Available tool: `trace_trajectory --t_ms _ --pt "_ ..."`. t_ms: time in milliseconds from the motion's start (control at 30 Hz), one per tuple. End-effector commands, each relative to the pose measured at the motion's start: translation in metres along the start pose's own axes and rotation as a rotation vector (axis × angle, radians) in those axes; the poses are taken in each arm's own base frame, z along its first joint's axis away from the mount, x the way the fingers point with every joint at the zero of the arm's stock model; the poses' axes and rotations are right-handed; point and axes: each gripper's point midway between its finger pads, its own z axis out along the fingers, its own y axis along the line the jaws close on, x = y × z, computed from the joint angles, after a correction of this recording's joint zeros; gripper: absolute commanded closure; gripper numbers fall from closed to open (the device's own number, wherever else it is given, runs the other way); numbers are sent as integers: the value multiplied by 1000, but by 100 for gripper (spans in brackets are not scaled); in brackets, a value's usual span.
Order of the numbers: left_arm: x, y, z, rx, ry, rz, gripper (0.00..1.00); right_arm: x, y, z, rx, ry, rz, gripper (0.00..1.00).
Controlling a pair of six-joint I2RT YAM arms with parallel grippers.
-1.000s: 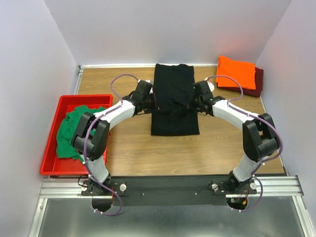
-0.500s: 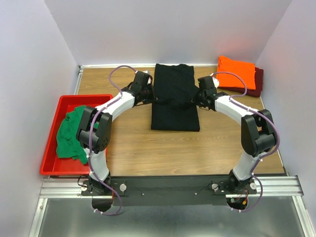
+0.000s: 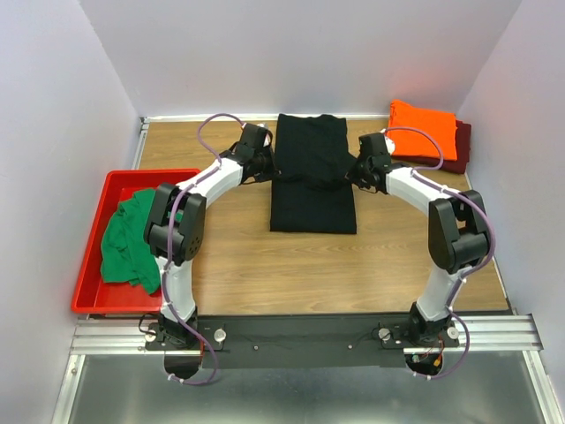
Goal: Fold and stack the t-shirts
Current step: Fold the tshirt
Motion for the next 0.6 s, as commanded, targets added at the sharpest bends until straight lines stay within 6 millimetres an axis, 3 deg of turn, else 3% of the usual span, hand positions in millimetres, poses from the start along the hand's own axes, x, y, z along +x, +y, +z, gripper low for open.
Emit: trace_trajectory --t_ms 0,233,300,367,433,567 --pt "-5 3 11 7 6 14 100 -14 10 10 -34 -20 9 99" --pt "-16 4 27 33 3 32 100 -13 8 25 -34 -4 14 100" --pt "-17 13 32 14 12 27 100 -13 6 29 -32 1 18 99" --pt "-21 17 32 20 10 26 89 -14 4 32 -28 3 24 99" --pt "-27 17 29 36 0 28 70 -16 2 31 -26 -1 32 91" --pt "-45 11 16 70 -37 44 58 -23 -1 26 -15 -33 42 69"
